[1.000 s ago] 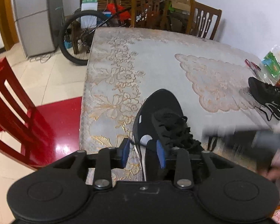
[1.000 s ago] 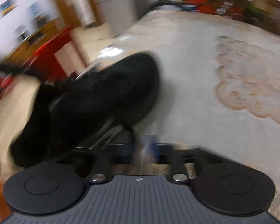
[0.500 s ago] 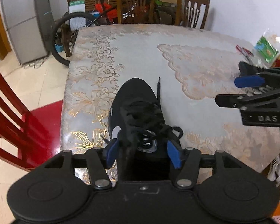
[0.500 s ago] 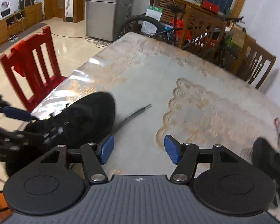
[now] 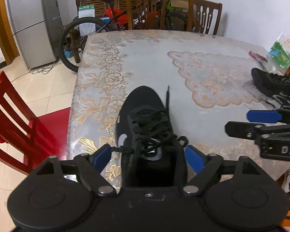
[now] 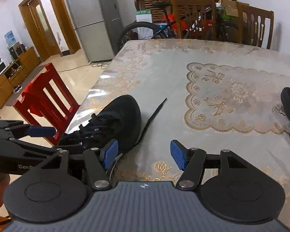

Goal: Lace up shoes with both hands

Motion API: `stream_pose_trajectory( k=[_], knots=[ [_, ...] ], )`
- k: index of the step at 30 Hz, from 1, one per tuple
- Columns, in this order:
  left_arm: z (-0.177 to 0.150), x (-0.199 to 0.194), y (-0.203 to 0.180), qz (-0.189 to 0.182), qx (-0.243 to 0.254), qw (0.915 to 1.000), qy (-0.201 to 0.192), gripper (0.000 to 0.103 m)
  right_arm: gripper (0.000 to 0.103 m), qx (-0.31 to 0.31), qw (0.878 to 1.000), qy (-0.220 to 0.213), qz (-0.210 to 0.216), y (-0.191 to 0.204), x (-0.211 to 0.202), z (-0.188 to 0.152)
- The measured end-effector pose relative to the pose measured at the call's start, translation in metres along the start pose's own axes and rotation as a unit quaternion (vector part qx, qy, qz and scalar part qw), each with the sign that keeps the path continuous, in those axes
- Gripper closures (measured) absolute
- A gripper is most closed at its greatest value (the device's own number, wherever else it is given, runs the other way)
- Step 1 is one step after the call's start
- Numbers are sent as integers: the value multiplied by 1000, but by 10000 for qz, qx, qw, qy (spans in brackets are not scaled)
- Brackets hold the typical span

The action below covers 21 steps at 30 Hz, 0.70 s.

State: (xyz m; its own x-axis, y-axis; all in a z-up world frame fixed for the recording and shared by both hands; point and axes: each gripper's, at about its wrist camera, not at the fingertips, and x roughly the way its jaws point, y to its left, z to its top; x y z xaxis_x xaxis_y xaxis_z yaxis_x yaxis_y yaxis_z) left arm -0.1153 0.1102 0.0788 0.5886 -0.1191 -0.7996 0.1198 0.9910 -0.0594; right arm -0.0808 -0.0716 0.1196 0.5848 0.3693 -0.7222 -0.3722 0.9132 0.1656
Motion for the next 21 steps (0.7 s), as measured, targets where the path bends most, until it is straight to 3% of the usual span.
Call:
stream_pose_trajectory(
  k=[3, 8, 21],
  knots=[
    [-2, -2, -6, 48, 100, 9999, -43, 9, 39, -137, 9999, -57, -80, 5, 0, 0],
    [-3, 0, -11, 92, 144, 9999, 6, 9, 39, -270, 9995, -89, -142, 9, 2, -2],
    [0, 4, -19, 291, 177, 9994, 77, 9, 39, 156, 9997, 49, -184, -16, 9, -4]
  ],
)
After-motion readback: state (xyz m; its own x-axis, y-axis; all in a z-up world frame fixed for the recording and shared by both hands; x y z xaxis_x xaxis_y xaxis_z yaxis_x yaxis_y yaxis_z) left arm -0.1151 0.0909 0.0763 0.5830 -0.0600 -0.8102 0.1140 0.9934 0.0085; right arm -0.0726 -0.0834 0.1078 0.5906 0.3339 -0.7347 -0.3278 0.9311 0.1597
